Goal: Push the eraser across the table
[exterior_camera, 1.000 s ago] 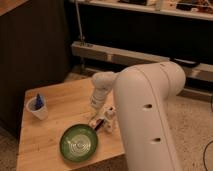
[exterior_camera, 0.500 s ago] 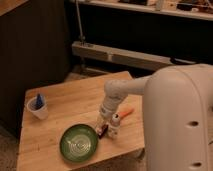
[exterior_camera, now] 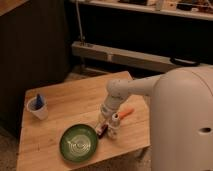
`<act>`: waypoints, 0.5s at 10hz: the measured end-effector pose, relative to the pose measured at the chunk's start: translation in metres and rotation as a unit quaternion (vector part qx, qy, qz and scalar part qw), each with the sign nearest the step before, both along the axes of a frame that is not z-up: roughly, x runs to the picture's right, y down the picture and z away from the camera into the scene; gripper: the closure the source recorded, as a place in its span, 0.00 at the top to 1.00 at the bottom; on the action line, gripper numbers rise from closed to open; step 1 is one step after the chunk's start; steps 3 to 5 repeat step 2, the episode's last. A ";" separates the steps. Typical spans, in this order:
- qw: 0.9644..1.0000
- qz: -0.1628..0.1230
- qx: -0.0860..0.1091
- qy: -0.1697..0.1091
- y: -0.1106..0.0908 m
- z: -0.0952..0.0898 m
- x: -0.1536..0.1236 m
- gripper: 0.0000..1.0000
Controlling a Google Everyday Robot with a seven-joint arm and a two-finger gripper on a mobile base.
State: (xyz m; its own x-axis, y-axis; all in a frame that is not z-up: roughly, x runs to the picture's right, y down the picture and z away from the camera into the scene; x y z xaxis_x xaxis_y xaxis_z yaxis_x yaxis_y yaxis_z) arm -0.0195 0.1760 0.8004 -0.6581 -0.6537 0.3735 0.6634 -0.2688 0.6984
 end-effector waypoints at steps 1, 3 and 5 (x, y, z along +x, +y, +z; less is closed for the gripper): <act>1.000 -0.001 0.000 -0.001 0.000 0.000 -0.002 0.05; 1.000 -0.002 0.000 -0.002 0.000 0.000 -0.003 0.05; 1.000 -0.002 0.000 -0.002 0.000 0.000 -0.003 0.05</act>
